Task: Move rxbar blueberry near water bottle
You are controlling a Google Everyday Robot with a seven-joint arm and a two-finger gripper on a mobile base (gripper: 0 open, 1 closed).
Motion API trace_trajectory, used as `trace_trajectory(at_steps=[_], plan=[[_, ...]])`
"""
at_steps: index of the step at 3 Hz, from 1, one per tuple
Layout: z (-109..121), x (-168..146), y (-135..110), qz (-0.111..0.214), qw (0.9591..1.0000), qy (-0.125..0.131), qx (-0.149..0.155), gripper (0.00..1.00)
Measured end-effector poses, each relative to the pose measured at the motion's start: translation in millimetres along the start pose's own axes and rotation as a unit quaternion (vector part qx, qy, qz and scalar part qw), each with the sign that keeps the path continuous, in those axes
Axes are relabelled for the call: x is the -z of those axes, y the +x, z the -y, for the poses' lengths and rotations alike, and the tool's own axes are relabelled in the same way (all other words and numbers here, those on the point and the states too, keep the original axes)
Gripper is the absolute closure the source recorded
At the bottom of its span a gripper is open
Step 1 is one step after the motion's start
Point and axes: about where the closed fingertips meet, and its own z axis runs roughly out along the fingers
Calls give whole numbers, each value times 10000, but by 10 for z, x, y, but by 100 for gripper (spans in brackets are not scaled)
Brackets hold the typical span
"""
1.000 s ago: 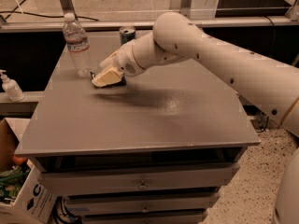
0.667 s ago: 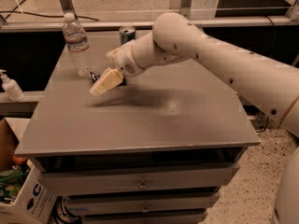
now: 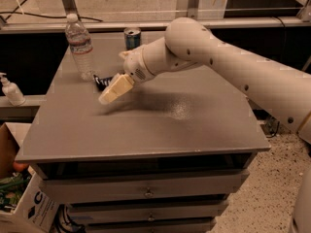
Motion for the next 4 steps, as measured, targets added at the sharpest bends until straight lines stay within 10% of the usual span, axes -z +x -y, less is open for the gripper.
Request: trace_trajectory(at_steps=[2,4], plan=[[29,420,576,60,9992,242,-303,0],[20,1283,-17,510,9961,569,-444,0]])
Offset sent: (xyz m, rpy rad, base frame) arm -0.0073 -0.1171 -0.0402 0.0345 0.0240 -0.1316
